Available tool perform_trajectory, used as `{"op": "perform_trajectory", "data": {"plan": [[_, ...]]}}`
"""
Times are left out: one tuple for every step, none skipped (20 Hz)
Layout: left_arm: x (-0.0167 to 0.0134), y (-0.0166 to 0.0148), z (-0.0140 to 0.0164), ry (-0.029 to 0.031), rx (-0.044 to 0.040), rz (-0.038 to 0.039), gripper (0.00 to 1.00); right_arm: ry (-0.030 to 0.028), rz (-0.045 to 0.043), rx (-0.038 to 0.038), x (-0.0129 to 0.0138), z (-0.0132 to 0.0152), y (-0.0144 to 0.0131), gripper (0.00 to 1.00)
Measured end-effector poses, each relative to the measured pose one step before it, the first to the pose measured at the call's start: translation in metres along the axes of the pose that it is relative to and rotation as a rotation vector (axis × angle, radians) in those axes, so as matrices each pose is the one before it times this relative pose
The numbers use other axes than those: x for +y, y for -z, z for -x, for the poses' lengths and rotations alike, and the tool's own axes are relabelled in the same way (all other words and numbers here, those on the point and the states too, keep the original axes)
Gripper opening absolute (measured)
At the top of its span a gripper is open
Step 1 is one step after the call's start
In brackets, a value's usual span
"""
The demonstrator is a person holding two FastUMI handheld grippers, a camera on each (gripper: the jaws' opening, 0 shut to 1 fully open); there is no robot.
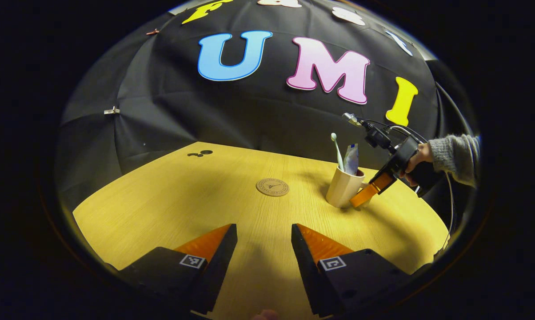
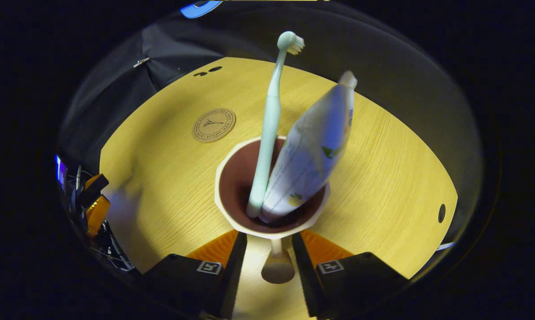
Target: Put the toothbrush and toothpaste on the desktop into the cup, then pick up the cup and place it on the coaster on the desktop.
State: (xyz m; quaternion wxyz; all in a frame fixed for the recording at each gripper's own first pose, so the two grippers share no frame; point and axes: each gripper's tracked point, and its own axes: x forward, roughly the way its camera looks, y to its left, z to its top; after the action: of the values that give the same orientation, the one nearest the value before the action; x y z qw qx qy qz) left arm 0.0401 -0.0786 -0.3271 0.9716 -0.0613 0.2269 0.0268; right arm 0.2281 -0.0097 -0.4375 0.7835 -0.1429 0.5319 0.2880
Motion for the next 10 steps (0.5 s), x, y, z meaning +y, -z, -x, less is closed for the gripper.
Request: {"op": "perform_trajectory", "data": {"plan": [[0.00073, 0.00068, -0.00124, -0.00045, 0.00299, 0.00145, 0.78, 0.00066, -0.00259, 0.01068, 0.00029, -0.00094, 0.00071, 0.46], [0.00127, 0.00160, -0.00042, -0.00141, 0.00341, -0.00041, 0.78, 0.00080, -0.00458, 0.00748, -0.00045, -0.00152, 0.00046, 0.46], [0.00138, -0.00001, -0.00104, -0.00119, 0.00240, -0.00155, 0.79, -0.00127, -0.00239, 0.00296, -0.00028, 0.00012, 0.00108, 0.44], [0.00156, 0.00044, -0.00120, -0.00106, 0.00068, -0.00022, 0.78, 0.00089, 0.00430, 0.00169, 0.00031, 0.00082, -0.00039, 0.34], [0.00130, 0.00063, -0.00030, -0.00058, 0.00156, 0.00172, 0.78, 0.00371, 0.01094, -0.00153, -0.00092, 0.00152, 0.00087, 0.32], [0.00097, 0.00029, -0.00002, 0.00057, 0.00224, 0.00414, 0.78, 0.00379, 0.00003, 0.00564, 0.00013, 0.00017, 0.00031, 0.25], [0.00065, 0.00076, -0.00052, 0.00165, 0.00200, 0.00571, 0.79, 0.00296, 0.00135, -0.00195, 0.00042, -0.00087, -0.00063, 0.31], [0.00040, 0.00035, 0.00072, 0.00428, 0.00002, 0.00633, 0.79, 0.00308, 0.00017, -0.00230, 0.00015, 0.00058, 0.00153, 0.29], [0.00033, 0.00080, 0.00049, 0.00027, 0.00641, 0.00080, 0.78, 0.01196, -0.00069, -0.00650, -0.00082, 0.00062, -0.00125, 0.29], [0.00293, 0.00263, 0.00205, 0.00087, 0.00610, -0.00054, 0.79, 0.01610, 0.00501, -0.01245, -0.00106, 0.00209, -0.00210, 0.23]]}}
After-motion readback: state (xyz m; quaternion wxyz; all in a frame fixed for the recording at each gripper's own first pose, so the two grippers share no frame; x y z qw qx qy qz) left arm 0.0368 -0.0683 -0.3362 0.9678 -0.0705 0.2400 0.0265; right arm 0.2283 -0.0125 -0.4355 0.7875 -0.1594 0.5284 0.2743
